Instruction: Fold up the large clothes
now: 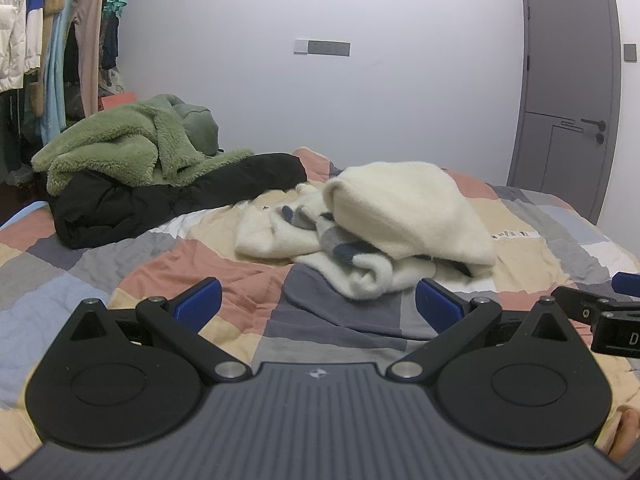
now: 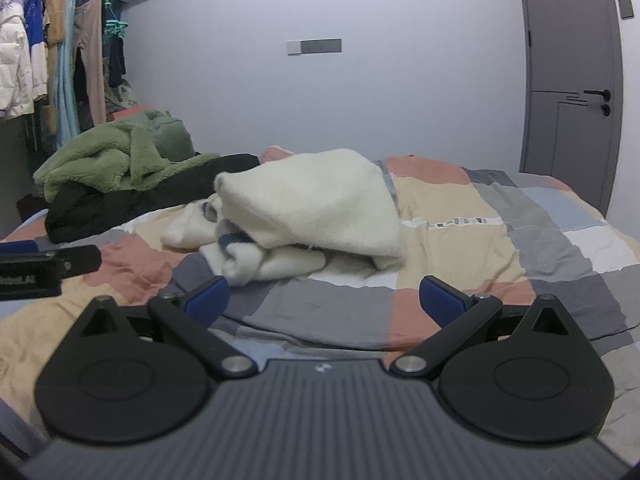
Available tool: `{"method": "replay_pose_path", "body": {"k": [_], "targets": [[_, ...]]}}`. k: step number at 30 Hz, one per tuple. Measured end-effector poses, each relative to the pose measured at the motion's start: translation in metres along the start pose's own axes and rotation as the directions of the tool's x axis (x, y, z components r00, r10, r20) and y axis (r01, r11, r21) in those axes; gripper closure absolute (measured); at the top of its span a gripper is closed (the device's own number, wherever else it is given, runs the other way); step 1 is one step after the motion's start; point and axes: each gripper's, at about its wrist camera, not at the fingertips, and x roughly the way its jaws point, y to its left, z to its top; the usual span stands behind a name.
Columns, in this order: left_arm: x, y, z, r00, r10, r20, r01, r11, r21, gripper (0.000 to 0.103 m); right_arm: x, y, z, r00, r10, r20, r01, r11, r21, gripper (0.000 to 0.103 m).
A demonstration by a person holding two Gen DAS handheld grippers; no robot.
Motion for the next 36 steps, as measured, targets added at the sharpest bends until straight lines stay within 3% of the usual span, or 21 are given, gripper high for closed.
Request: {"method": "replay_pose_path", "body": {"k": [36], "targets": [[0.006, 0.004, -0.004, 1.000, -0.017, -0.006, 0.017, 1.000, -0.014, 0.000, 0.008, 0.010, 0.000, 0.997, -0.044, -0.057, 0.042, 0.999, -0.035, 0.000]]}}
